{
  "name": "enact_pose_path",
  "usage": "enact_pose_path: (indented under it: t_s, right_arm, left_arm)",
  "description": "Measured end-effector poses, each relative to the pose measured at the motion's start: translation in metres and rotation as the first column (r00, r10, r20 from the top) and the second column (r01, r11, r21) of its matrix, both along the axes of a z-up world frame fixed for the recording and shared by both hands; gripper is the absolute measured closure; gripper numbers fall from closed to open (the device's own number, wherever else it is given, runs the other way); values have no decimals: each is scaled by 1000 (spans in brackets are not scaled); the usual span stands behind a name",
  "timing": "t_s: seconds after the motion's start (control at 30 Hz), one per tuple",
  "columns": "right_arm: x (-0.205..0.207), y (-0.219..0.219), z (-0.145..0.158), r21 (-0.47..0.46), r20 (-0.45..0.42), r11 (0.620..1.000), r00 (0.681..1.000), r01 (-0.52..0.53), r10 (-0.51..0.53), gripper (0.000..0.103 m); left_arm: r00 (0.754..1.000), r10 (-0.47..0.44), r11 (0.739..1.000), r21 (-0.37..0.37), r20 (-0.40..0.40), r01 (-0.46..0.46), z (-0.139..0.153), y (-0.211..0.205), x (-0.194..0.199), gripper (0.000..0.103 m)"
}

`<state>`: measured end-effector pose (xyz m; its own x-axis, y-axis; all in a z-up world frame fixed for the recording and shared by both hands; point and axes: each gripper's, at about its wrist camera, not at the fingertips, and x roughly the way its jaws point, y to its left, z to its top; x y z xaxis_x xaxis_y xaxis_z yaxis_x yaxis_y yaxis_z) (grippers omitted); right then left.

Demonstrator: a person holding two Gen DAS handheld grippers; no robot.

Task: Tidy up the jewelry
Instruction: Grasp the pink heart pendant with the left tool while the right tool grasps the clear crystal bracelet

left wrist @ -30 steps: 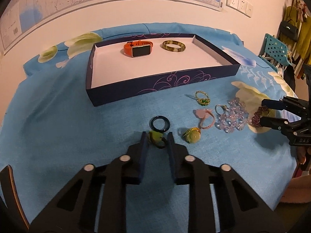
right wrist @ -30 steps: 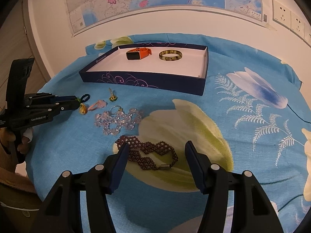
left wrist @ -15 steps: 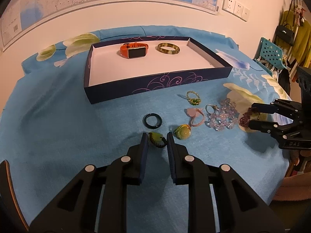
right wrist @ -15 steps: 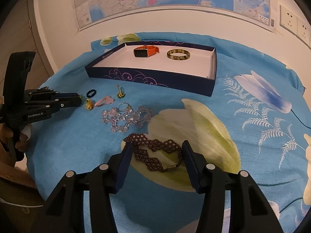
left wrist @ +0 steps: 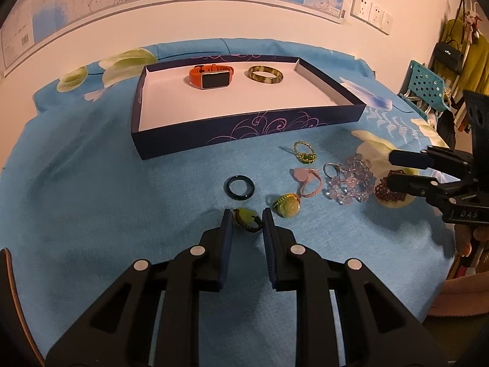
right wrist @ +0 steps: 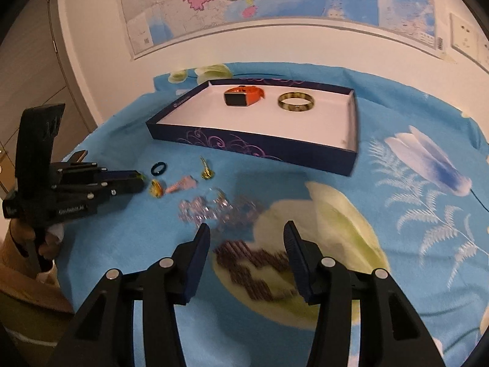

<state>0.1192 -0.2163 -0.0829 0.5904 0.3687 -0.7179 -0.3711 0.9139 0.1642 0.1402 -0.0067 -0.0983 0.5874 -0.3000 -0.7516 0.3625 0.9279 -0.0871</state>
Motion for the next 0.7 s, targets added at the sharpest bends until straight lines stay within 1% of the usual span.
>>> enact_pose_path:
  t_s: [0.13,0.23,0.27,0.3,0.33,0.4,0.47,0.53,0.57,0.7]
  right_arm:
    - [16,11,-7,0,-34,1000,999,-8,8,55]
    - [20,15,-11,-13,-46,1000,999,-8,7,55]
    - [20,15,-11,-16,-46,1000,999,-10,9,59]
    - [20,14,-11,-24,-45,1000,999,-11,10,63]
    - [20,14,-11,-28,-45,1000,999,-11,9,70]
    - [21,13,-11,-38,-43,999,999,-6,4,76]
    - [21,12,-10,-38,-42,999,999,-3,1,85]
    - [20,10,-9,-31,-35,1000,999,-2,1,92]
    - [20,10,-9,-28,-34,1000,999,-3,2,95]
    - [20,6,-5,-14,-25,1000,1000,4,-4,95]
  left_arm:
    - [1000,0,1000,-1,1,0,0,0,0,83]
    - [1000,2,1000,3,-2,-2,-1,1,-1,82]
    - [1000,8,1000,6,1,-8,-1,1,-1,80]
    - [1000,15,1000,5,0,-15,-1,2,0,68]
    - [1000,20,1000,1,3,-20,0,3,0,66]
    - [1000,19,1000,2,17,-19,3,3,0,66]
    - [999,-2,1000,-8,33,2,6,1,-2,65]
    - [998,-32,999,-6,59,32,11,-4,-6,65]
    - [995,-63,998,-2,76,64,14,-9,-9,64]
    - [983,-150,989,17,105,149,20,-30,-13,63]
